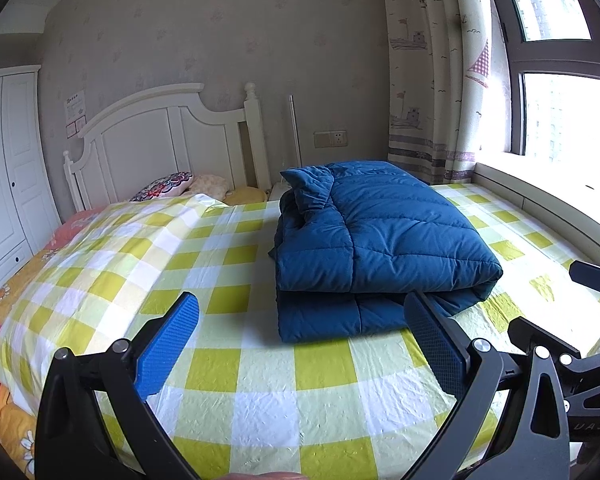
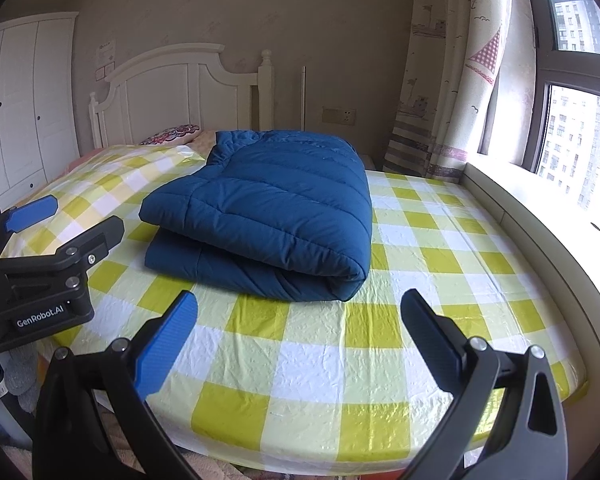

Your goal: Fold large clothes

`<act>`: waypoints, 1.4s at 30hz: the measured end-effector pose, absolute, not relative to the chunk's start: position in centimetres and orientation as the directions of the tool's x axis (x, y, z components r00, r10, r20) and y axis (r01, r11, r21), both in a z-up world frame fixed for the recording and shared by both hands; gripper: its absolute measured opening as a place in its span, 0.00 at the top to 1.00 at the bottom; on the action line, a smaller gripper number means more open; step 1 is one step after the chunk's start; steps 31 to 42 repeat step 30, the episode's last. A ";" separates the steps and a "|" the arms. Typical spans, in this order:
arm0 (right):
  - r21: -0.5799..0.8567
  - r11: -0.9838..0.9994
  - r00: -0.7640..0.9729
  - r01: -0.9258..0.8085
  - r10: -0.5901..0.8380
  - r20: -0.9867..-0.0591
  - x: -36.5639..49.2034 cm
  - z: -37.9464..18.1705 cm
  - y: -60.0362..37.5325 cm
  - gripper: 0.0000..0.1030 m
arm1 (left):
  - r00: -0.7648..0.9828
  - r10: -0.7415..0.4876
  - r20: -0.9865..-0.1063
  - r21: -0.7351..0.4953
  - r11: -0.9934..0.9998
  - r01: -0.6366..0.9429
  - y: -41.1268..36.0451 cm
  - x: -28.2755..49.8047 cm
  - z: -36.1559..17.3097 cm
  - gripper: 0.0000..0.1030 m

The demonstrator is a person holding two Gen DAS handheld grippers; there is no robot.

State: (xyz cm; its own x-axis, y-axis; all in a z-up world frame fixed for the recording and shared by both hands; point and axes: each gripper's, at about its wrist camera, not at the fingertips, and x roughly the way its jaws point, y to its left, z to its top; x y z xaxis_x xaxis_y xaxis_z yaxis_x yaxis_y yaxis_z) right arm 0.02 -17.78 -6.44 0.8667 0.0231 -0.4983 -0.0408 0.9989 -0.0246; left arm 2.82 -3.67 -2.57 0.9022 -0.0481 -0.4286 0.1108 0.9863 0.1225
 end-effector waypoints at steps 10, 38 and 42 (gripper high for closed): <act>-0.028 0.999 0.863 -0.045 0.025 -0.505 0.1 -6.7 -17.6 0.02 | 0.904 -0.047 -0.425 0.136 0.984 0.115 -4.2 2.7 -2.8 0.04; -0.006 1.000 0.830 -0.013 0.007 -0.557 2.6 -6.7 -24.0 0.02 | 0.760 0.027 -0.649 0.117 0.991 0.065 6.6 13.9 -3.2 0.04; -0.006 1.000 0.830 -0.013 0.007 -0.557 2.6 -6.7 -24.0 0.02 | 0.760 0.027 -0.649 0.117 0.991 0.065 6.6 13.9 -3.2 0.04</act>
